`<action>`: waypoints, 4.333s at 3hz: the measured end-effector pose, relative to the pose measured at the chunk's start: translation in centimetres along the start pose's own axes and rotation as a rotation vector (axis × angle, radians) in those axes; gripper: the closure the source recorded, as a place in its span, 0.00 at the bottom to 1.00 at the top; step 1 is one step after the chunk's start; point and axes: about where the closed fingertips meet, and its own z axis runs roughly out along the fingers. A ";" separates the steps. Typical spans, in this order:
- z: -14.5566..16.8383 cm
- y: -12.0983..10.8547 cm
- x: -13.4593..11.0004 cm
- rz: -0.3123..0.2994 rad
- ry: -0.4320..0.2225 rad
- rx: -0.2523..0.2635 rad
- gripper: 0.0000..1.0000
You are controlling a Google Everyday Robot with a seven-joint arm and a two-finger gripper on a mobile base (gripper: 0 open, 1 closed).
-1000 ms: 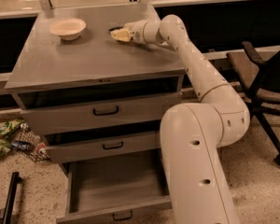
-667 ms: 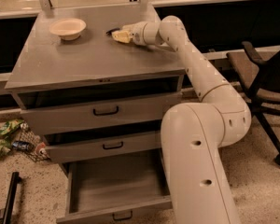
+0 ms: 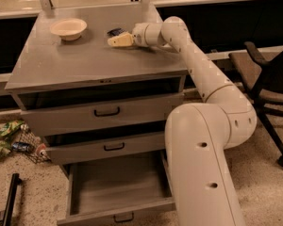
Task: Place rxbar blueberry into bottom drawer
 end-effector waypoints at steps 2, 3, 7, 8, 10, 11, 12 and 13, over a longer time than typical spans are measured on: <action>0.1 0.2 -0.8 -0.037 -0.018 0.010 0.61; -1.2 0.0 -2.0 -0.080 -0.046 0.008 0.92; -9.3 9.9 -0.4 -0.167 -0.041 -0.274 1.00; -9.3 9.9 -0.4 -0.167 -0.041 -0.274 1.00; -11.6 14.9 -1.7 -0.110 -0.056 -0.324 1.00; -13.5 19.9 -1.4 -0.035 -0.032 -0.352 1.00; -14.6 25.0 0.6 0.025 -0.003 -0.410 1.00; -14.3 27.0 2.3 0.055 0.021 -0.453 0.84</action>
Offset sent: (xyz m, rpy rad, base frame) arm -0.0017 -0.0041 0.0149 -0.0160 -0.0776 -0.0168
